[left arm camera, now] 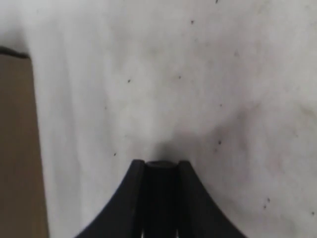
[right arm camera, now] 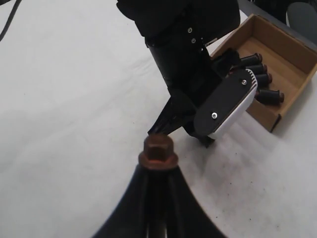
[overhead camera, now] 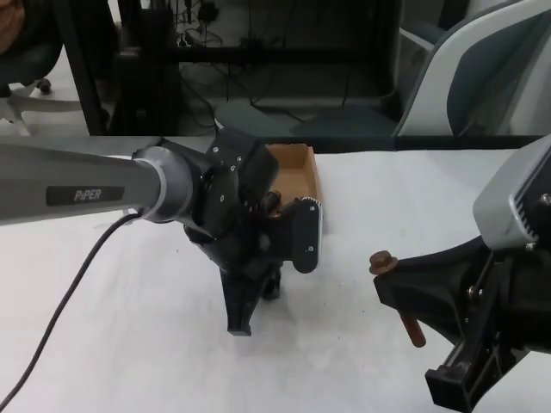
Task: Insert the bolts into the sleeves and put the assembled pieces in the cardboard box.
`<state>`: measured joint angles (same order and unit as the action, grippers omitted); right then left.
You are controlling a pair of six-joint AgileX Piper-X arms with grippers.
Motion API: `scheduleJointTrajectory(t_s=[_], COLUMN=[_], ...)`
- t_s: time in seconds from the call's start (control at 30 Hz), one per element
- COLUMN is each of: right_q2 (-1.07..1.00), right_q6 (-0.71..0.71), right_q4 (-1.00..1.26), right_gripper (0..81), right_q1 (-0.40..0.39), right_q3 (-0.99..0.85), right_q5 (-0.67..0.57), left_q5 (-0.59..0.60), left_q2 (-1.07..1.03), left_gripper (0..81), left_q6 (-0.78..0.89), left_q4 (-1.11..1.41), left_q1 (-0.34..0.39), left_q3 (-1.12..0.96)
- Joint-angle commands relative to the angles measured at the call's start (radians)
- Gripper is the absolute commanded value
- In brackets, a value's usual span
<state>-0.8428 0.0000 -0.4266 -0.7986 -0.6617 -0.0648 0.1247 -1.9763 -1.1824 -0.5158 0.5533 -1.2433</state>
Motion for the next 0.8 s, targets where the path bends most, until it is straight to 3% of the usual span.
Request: scheduleJointTrajectory(t_s=[0.0,0.13,0.53,0.77], right_q2=[0.009,0.009,0.009,-0.013], right_q6=[-0.006,-0.006,0.0,0.136], right_q4=[0.013,0.013,0.04,0.125], right_gripper=[0.6,0.6,0.6,0.6], right_q1=[-0.001,-0.001,-0.001,-0.001], right_q3=[-0.005,-0.005,-0.005,-0.005], right_q5=[-0.002,-0.001,0.022,0.048], left_q5=[-0.155,-0.136,0.16,0.278], left_q2=[0.0,0.051,0.283,0.489], left_gripper=[1.7,1.7,1.7,1.7], left_q6=[0.007,0.102,0.375,0.591], left_q4=[-0.056,-0.132,-0.126,0.011], left_q1=[-0.012,-0.012,-0.026,-0.076], left_q3=[0.011,0.011,0.124,0.319])
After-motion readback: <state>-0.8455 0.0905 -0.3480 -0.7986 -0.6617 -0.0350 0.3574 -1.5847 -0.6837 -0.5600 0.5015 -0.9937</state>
